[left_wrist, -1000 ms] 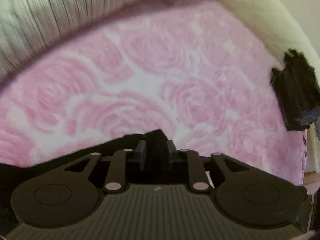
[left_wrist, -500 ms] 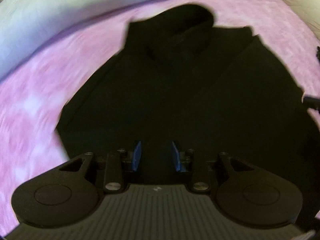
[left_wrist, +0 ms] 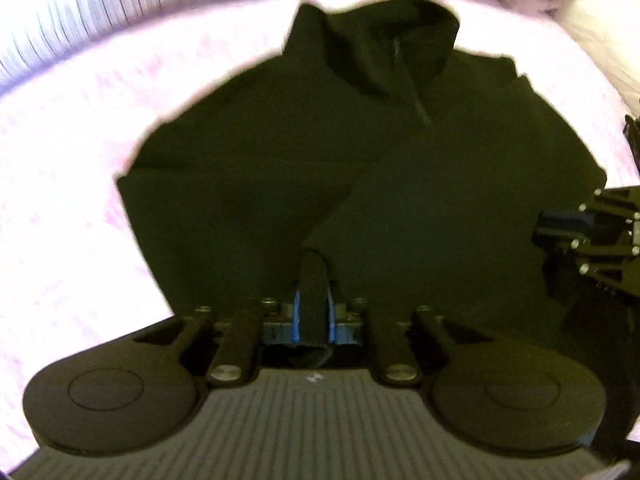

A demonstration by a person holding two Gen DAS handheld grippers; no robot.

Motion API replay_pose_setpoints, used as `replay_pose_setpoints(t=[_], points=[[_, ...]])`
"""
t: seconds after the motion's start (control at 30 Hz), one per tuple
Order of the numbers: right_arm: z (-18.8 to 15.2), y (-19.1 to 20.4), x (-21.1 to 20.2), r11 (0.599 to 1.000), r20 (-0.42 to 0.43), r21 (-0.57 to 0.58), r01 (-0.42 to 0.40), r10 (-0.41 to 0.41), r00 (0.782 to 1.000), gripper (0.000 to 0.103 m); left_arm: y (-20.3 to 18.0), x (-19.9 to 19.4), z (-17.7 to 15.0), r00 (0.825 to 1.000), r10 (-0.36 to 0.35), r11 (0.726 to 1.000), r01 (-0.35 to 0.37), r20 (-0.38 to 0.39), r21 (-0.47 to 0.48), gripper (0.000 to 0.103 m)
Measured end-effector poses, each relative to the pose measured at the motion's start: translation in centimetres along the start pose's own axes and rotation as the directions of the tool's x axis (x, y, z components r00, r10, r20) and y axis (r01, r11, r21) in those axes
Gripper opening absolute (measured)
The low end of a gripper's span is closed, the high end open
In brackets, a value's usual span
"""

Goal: Fold clothes

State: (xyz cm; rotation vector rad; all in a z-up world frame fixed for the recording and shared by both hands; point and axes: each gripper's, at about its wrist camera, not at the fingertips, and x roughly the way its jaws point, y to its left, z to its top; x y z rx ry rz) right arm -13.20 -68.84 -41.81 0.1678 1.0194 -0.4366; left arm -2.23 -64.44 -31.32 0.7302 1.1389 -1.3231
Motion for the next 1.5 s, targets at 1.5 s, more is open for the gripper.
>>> replay_pose_setpoints(t=[1.5], points=[[-14.0,-0.5,-20.9,0.936,-0.349,0.347,0.061,0.068,0.935,0.059,-15.3,-18.8,-24.1,0.996,0.092,0.983,-0.088,0.014,-0.163,0.047]])
